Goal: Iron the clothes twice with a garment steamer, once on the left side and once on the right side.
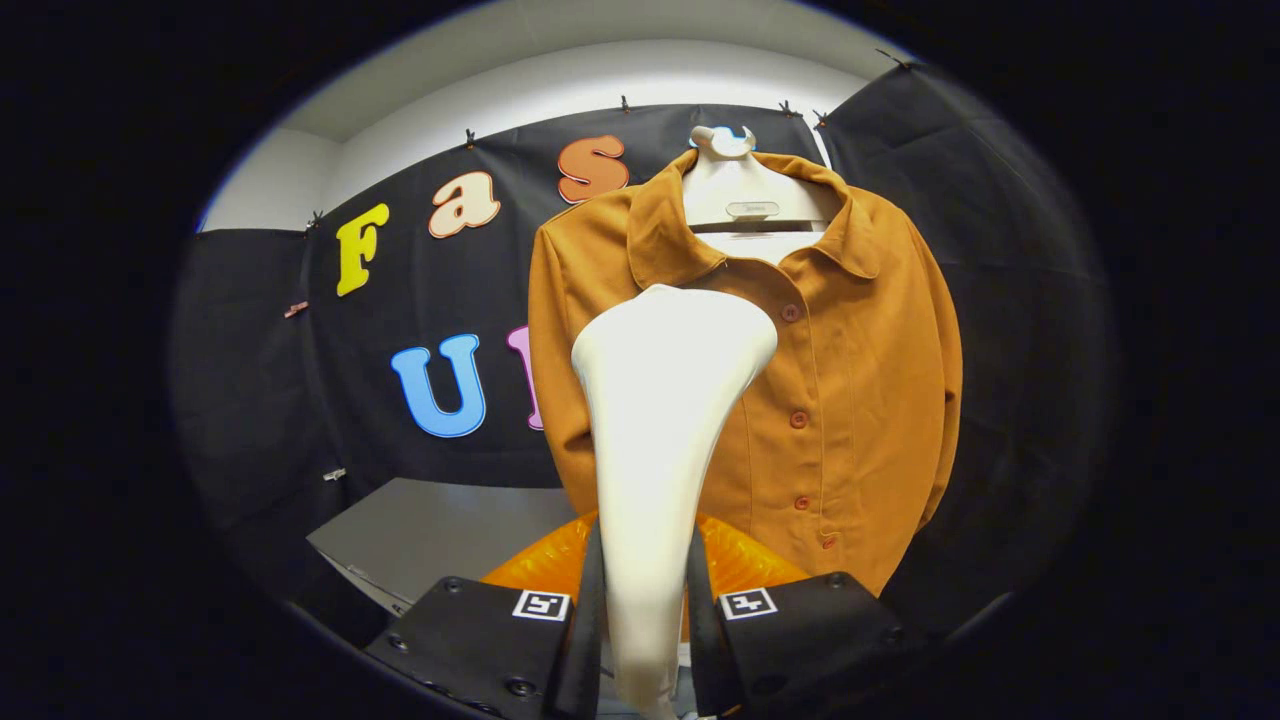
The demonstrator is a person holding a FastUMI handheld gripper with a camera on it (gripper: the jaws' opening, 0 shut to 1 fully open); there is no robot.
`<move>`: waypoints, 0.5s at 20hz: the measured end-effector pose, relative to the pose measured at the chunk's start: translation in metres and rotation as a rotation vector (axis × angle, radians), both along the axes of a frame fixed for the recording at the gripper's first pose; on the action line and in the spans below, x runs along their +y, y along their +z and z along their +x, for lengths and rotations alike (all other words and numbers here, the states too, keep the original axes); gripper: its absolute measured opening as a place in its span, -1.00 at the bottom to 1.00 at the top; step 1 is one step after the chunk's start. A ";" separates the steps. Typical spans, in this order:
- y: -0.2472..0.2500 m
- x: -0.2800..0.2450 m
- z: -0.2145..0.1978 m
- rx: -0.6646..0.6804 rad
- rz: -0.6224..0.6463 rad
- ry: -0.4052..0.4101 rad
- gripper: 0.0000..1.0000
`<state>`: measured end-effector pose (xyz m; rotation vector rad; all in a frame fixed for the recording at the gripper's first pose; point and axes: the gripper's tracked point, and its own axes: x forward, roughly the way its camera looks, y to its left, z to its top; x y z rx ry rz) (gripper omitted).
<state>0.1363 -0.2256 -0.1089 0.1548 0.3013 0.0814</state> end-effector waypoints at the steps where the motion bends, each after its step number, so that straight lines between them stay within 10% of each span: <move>1: -0.002 -0.002 0.005 0.004 0.003 0.016 -0.20; 10: -0.054 -0.010 0.038 0.103 0.058 0.079 -0.20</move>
